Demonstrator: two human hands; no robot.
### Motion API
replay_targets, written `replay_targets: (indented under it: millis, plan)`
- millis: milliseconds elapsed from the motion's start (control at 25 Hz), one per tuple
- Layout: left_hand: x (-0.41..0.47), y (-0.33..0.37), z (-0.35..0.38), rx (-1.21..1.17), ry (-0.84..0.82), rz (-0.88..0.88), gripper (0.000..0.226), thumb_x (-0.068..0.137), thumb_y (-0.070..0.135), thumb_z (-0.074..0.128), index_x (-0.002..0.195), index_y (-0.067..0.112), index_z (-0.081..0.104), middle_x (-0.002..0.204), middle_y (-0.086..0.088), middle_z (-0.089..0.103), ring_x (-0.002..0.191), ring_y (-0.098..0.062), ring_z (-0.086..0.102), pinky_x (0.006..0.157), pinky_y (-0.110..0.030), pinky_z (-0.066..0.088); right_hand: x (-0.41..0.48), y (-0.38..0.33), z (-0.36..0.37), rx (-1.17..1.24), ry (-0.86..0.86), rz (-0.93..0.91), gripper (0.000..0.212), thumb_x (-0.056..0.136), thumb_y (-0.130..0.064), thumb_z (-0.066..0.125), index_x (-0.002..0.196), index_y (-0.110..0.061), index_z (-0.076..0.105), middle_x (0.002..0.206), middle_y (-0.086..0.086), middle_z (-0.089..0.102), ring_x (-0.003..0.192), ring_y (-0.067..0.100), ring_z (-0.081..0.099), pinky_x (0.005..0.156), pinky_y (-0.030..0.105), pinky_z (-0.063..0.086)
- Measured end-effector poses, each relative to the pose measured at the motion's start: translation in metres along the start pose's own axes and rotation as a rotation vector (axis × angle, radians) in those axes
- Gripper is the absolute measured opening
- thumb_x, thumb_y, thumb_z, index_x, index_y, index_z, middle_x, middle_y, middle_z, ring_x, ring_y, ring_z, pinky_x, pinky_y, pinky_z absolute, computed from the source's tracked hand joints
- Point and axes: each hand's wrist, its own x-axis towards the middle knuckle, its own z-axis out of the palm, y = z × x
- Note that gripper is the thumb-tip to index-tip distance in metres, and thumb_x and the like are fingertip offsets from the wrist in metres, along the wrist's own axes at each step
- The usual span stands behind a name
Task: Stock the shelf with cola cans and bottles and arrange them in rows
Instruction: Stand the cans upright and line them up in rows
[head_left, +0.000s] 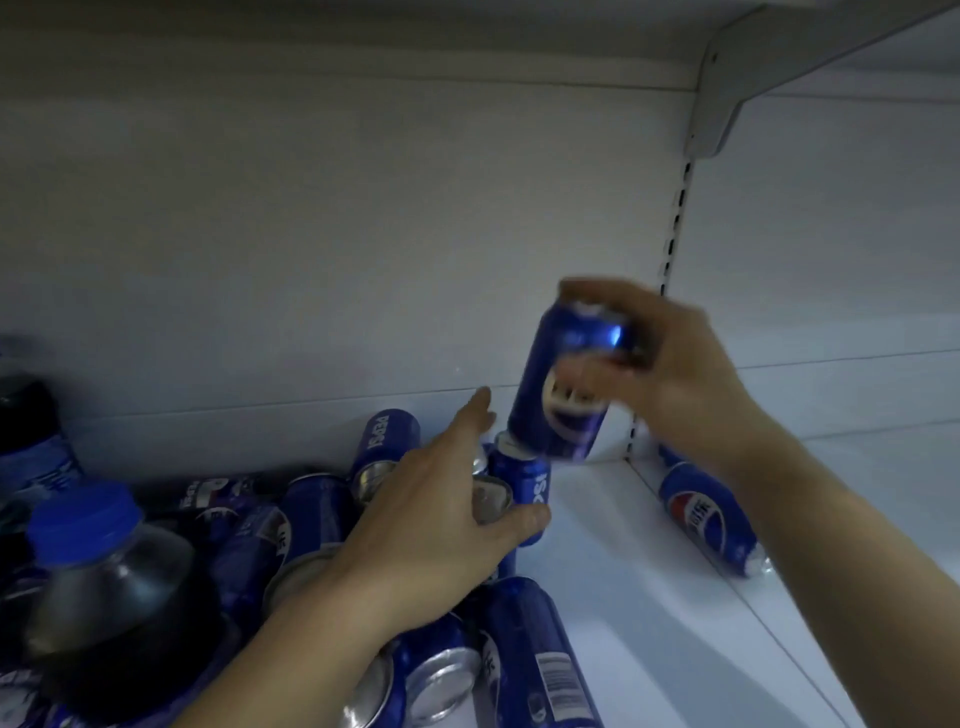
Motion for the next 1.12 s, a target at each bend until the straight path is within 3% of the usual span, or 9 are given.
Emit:
replay_targets:
  millis: [120,240,400,600,800,1000,1120]
  plan:
    - [-0.005,-0.008,0.003,0.24,-0.198,0.019,0.085,0.095,0.05,0.062,0.158,0.045,0.006,0.155,0.037,0.013,0.145,0.012,0.008,0.114,-0.011,0.014,0.033,0.017,-0.027,-0.099,0.16,0.091,0.058,0.078,-0.016,0.082,0.131,-0.025,0.061,0.111,-0.012,0.07,0.099,0.007,0.069,0.09,0.029,0.055]
    - [-0.004,-0.011,0.002,0.295,-0.292,0.041,0.08,0.099,0.05,0.056,0.16,0.042,0.004,0.16,0.036,-0.009,0.141,0.018,-0.012,0.116,-0.013,0.0,0.033,0.058,-0.012,-0.246,0.06,0.237,0.07,0.072,-0.012,0.086,0.134,-0.026,0.059,0.11,-0.012,0.067,0.1,0.011,0.066,0.091,0.033,0.053]
    - [-0.004,-0.015,0.002,0.28,-0.301,0.035,0.079,0.099,0.048,0.056,0.159,0.044,0.005,0.159,0.038,-0.009,0.143,0.018,-0.011,0.116,-0.011,0.001,0.024,0.104,0.007,-0.356,0.011,0.325,0.074,0.066,-0.014,0.09,0.134,-0.025,0.061,0.116,-0.006,0.067,0.103,0.016,0.064,0.081,0.026,0.051]
    - [-0.004,-0.02,0.003,0.266,-0.282,0.056,0.078,0.098,0.047,0.057,0.16,0.042,0.008,0.161,0.036,-0.006,0.144,0.018,-0.008,0.114,-0.009,0.002,0.017,0.129,0.021,-0.589,-0.054,0.291,0.07,0.066,-0.027,0.092,0.13,-0.027,0.062,0.122,0.0,0.059,0.102,0.017,0.056,0.085,0.027,0.043]
    - [-0.003,-0.02,0.004,0.24,-0.269,0.061,0.078,0.098,0.044,0.058,0.159,0.042,0.009,0.16,0.036,-0.003,0.14,0.021,-0.007,0.107,-0.003,0.001,0.014,0.134,0.03,-0.56,-0.045,0.237,0.063,0.068,-0.02,0.09,0.125,-0.026,0.063,0.122,0.0,0.058,0.099,0.011,0.05,0.086,0.023,0.037]
    - [-0.004,-0.016,0.003,0.231,-0.287,0.057,0.078,0.1,0.041,0.057,0.16,0.041,0.007,0.159,0.037,-0.002,0.132,0.026,-0.008,0.089,0.011,-0.006,0.017,0.14,0.036,-0.54,-0.012,0.233,0.051,0.071,-0.014,0.087,0.116,-0.026,0.065,0.12,-0.001,0.055,0.105,0.018,0.056,0.083,0.023,0.039]
    - [-0.005,-0.015,0.002,0.219,-0.287,0.06,0.078,0.1,0.042,0.057,0.16,0.041,0.007,0.159,0.037,-0.002,0.131,0.026,-0.008,0.089,0.01,-0.006,0.015,0.142,0.035,-0.546,-0.046,0.243,0.05,0.075,-0.015,0.086,0.12,-0.024,0.065,0.123,-0.001,0.054,0.108,0.018,0.055,0.085,0.023,0.039]
